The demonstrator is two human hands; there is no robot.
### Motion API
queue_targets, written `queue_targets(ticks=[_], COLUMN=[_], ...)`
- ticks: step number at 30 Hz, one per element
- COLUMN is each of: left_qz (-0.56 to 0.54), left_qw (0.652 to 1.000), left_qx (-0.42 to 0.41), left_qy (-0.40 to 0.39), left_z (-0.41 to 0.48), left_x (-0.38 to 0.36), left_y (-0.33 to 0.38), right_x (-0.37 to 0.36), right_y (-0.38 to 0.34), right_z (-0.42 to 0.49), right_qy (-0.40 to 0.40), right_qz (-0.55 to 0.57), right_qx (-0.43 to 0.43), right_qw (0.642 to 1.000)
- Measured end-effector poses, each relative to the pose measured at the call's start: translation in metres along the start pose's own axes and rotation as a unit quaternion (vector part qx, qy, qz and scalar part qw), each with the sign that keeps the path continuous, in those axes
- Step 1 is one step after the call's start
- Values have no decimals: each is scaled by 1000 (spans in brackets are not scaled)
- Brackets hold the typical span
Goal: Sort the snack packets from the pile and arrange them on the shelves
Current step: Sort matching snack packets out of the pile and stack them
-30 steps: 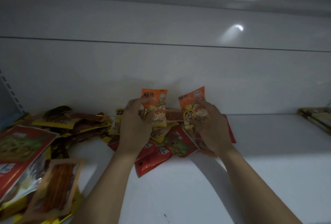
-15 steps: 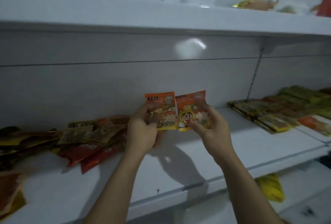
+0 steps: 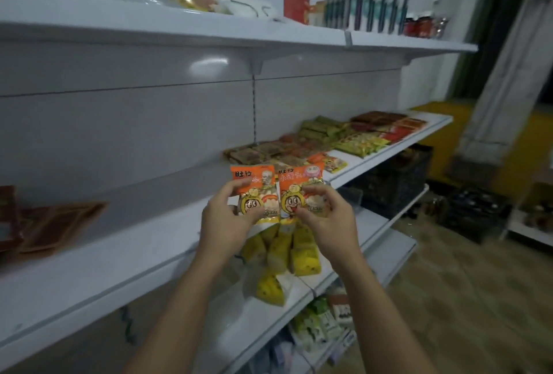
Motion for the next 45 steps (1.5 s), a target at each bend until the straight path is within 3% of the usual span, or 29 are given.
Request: queue_targets(ticks=[10,22,36,45], left_qz=[-12,0,67,82], left_qw=[999,998,997,990], left_qx=[-5,12,35,80], left_qy=[-45,-54,15,84], left_z=[15,146,268,298], left_x=[-109,-184,-220,-240], left_y=[2,-6,-11,-2], right_x=[120,147,111,98], right_y=[50,140,236,278], right_z=[13,129,293,337], right_qy=[61,61,-75,-177], right_qz=[-79,-192,-319,-249], right_qx=[-40,-72,-72,-77], right_qw=[994,977,942,949])
Point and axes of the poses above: each hand's wrist, its own z-axis towards the middle knuckle, its own x-axis out of the back of the hand, y = z × x, the point moved 9 cm from there along z, towards the middle knuckle, and after that the axes turned 14 degrees about x, right-handed, at the moved point
